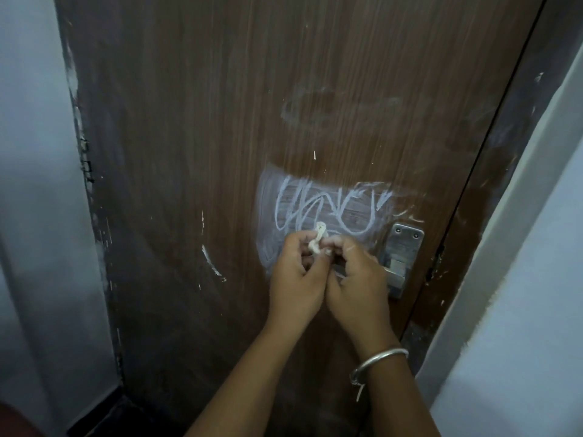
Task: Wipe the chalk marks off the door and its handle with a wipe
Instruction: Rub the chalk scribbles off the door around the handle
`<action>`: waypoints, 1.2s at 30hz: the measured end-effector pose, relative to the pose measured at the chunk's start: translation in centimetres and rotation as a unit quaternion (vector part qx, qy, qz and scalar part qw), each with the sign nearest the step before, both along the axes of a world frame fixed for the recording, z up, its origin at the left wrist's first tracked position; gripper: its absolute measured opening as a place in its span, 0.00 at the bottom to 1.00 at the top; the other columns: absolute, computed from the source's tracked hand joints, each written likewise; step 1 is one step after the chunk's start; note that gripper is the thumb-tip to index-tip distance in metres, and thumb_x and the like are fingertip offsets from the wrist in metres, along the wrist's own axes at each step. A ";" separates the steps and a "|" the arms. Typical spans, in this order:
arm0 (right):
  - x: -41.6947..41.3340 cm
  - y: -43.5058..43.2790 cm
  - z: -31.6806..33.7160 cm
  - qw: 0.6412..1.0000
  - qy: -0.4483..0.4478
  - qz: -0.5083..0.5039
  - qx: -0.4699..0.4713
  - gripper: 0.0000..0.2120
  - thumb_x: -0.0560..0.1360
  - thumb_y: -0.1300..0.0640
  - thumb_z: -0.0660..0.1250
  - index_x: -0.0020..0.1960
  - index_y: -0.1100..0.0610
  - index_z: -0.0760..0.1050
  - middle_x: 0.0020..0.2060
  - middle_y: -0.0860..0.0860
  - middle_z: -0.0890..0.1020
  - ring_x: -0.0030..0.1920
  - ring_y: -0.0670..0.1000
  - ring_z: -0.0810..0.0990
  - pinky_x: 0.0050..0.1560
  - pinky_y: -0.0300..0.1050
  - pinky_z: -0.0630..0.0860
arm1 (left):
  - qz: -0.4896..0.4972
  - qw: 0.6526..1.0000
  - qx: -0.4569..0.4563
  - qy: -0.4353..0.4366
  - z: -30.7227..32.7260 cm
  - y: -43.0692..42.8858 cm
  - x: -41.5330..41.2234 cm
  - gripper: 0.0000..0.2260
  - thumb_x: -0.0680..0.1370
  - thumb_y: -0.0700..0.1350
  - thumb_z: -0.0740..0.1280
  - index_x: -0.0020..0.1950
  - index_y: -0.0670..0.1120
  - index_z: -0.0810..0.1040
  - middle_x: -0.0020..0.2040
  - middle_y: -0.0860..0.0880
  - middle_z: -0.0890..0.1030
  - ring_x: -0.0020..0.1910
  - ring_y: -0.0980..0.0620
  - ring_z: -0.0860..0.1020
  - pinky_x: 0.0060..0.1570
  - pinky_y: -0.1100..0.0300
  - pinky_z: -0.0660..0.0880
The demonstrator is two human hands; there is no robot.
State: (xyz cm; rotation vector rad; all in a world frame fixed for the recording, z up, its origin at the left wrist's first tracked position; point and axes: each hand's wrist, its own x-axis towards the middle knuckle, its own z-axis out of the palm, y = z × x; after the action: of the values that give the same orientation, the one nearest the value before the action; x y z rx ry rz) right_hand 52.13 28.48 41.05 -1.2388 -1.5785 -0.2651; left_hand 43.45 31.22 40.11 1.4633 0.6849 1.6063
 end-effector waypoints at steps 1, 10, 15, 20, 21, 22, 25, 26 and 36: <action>0.0 0.2 0.2 1.000 -0.029 -0.003 -0.010 0.11 0.71 0.63 0.66 0.52 0.55 0.75 0.46 0.49 0.81 0.47 0.51 0.79 0.48 0.52 0.76 | 0.020 1.000 -0.008 -0.011 0.1 0.5 -0.2 0.08 0.75 0.38 0.66 0.49 0.51 0.75 0.42 0.50 0.83 0.42 0.53 0.82 0.41 0.57 0.78; -0.5 2.0 -0.9 0.950 -0.193 -0.243 -0.039 0.09 0.65 0.56 0.74 0.44 0.56 0.79 0.41 0.54 0.77 0.43 0.56 0.75 0.44 0.51 0.71 | 0.152 0.988 0.002 0.024 1.4 4.5 -2.5 0.09 0.73 0.37 0.67 0.41 0.52 0.76 0.35 0.55 0.82 0.36 0.55 0.80 0.40 0.50 0.79; -0.9 2.9 -1.2 0.928 -0.207 -0.307 -0.037 0.10 0.64 0.54 0.74 0.41 0.56 0.76 0.38 0.54 0.74 0.40 0.57 0.73 0.41 0.50 0.69 | 0.206 0.973 0.051 0.089 1.7 5.9 -2.2 0.07 0.74 0.41 0.68 0.51 0.49 0.78 0.46 0.50 0.81 0.42 0.52 0.79 0.41 0.59 0.75; -1.0 3.6 -1.6 0.903 -0.251 -0.343 -0.059 0.11 0.64 0.56 0.74 0.39 0.56 0.72 0.35 0.54 0.73 0.36 0.56 0.72 0.39 0.49 0.66 | 0.241 0.954 0.099 0.147 1.8 6.6 -1.9 0.18 0.75 0.40 0.66 0.65 0.43 0.73 0.57 0.52 0.74 0.50 0.57 0.74 0.45 0.79 0.67; -1.0 3.8 -1.6 0.901 -0.251 -0.348 -0.065 0.11 0.64 0.56 0.74 0.39 0.56 0.71 0.34 0.54 0.73 0.36 0.57 0.72 0.39 0.49 0.66 | 0.244 0.952 0.106 0.155 1.9 6.9 -2.0 0.19 0.75 0.39 0.66 0.66 0.42 0.72 0.61 0.50 0.73 0.53 0.57 0.73 0.46 0.81 0.65; -1.1 3.9 -1.5 0.898 -0.251 -0.354 -0.072 0.11 0.64 0.56 0.74 0.38 0.56 0.71 0.34 0.54 0.73 0.36 0.57 0.72 0.39 0.49 0.66 | 0.244 0.949 0.108 0.166 1.9 7.2 -2.0 0.20 0.76 0.39 0.65 0.67 0.42 0.70 0.64 0.48 0.71 0.56 0.57 0.72 0.47 0.83 0.62; -1.4 3.9 -1.3 0.894 -0.247 -0.363 -0.090 0.12 0.63 0.56 0.73 0.38 0.56 0.70 0.33 0.54 0.74 0.36 0.57 0.73 0.39 0.49 0.66 | 0.236 0.940 0.114 0.217 2.0 7.9 -2.0 0.24 0.77 0.39 0.63 0.73 0.42 0.63 0.74 0.46 0.61 0.66 0.67 0.62 0.50 0.88 0.52; -1.5 3.9 -1.3 0.893 -0.247 -0.365 -0.092 0.12 0.63 0.56 0.73 0.38 0.56 0.70 0.33 0.54 0.74 0.36 0.57 0.73 0.39 0.49 0.65 | 0.228 0.938 0.120 0.231 2.1 8.2 -2.0 0.25 0.77 0.39 0.62 0.74 0.42 0.60 0.75 0.47 0.58 0.67 0.69 0.59 0.51 0.88 0.50; -1.4 3.9 -1.4 0.897 -0.247 -0.357 -0.087 0.11 0.63 0.57 0.72 0.36 0.56 0.69 0.31 0.54 0.72 0.34 0.56 0.71 0.38 0.48 0.64 | 0.201 0.937 0.097 0.268 3.6 10.6 -2.4 0.32 0.78 0.42 0.60 0.77 0.45 0.45 0.77 0.49 0.41 0.75 0.53 0.47 0.61 0.71 0.54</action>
State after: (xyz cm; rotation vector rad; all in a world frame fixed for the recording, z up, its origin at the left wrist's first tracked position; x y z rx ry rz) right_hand 50.68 32.38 39.70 -1.9832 -1.5099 -0.9898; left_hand 41.09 41.79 43.75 2.0409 1.2258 1.6072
